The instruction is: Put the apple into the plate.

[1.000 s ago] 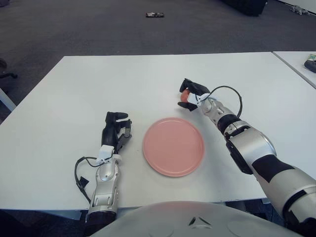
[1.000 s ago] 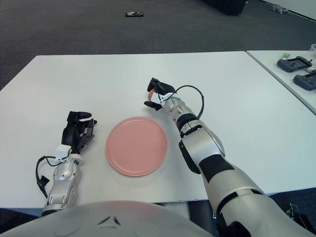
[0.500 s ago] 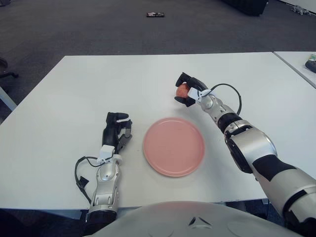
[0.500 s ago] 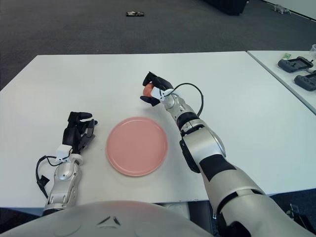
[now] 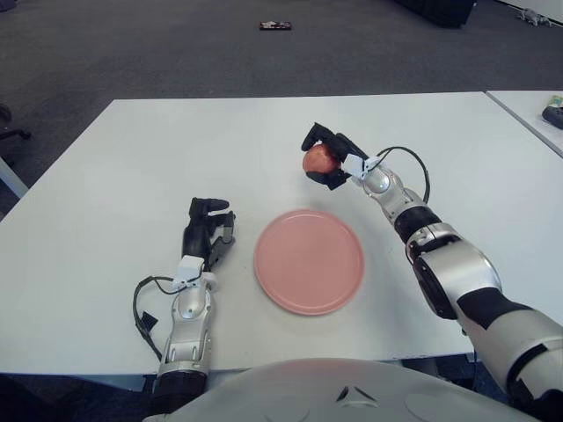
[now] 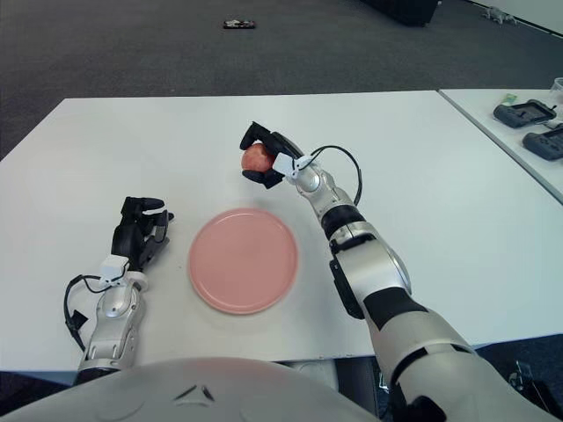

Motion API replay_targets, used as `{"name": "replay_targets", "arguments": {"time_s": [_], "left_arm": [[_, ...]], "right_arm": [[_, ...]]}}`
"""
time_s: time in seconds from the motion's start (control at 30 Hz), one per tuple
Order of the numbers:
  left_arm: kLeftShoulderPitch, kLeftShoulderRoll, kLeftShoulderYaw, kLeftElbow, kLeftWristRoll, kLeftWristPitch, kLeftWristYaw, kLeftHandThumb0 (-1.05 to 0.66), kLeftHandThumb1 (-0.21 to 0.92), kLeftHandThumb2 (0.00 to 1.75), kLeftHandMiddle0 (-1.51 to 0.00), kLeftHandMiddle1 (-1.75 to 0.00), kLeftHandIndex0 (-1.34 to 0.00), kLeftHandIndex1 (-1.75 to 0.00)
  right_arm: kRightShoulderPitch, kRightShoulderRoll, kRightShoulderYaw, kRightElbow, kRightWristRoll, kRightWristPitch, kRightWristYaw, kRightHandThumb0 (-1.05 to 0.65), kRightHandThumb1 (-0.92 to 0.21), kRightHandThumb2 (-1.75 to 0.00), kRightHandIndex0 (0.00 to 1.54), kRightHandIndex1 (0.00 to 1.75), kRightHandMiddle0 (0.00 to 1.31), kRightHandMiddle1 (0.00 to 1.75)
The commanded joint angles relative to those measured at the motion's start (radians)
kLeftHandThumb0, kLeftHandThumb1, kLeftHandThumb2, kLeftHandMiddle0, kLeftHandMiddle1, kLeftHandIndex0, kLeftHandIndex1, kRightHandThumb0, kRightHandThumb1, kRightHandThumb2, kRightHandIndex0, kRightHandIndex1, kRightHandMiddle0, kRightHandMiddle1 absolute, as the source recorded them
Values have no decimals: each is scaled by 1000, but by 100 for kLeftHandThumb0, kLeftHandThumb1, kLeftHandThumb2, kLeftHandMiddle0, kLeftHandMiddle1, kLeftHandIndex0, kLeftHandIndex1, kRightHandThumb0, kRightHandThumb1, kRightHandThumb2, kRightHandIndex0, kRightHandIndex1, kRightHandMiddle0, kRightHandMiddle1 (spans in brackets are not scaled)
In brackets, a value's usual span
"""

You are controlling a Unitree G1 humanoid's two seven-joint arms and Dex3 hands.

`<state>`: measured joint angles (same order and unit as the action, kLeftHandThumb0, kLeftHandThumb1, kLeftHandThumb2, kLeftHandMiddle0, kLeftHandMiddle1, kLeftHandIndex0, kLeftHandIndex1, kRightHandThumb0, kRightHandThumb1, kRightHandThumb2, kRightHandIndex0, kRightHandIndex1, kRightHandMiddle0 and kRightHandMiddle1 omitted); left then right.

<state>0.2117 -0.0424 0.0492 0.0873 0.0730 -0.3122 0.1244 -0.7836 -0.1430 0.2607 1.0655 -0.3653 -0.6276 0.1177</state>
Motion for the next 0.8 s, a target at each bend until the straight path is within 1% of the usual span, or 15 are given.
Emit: {"name": "replay_targets", "arguments": {"time_s": [0.0,0.1,0.33,0.63,0.77], "left_arm": [[-13,6,1,2,0,4,-1,-35,92,53,-38,-133,-19,-175],[-14,6,1,2,1,6,0,-35,92,53,-37,-134,-19,-175],[-13,6,0,-1,-3,8,-2,-35,92,52,-37,-135,-20,-175],[-14,3,-1,6,-2,-5,3,-35,92,53,-34,-142,-20,-175],[-11,2,-3,3,-2,-3,3,-35,92,53,-33,-142,-20,-175]], "right_arm": [[35,-31,-6,-66,34,-29,61,-44,-45,-115,103,175,51,175],[56,-37,-9,-101,41,-32,89,-44,-45,-115,103,175,51,175],[150,-73,16,-249,76,-58,234,-44,-43,-118,103,175,52,175],[241,-109,50,-372,116,-161,350,-45,-39,-122,108,175,55,175],[265,-120,58,-410,134,-172,392,-45,-39,-122,108,175,55,175]]}}
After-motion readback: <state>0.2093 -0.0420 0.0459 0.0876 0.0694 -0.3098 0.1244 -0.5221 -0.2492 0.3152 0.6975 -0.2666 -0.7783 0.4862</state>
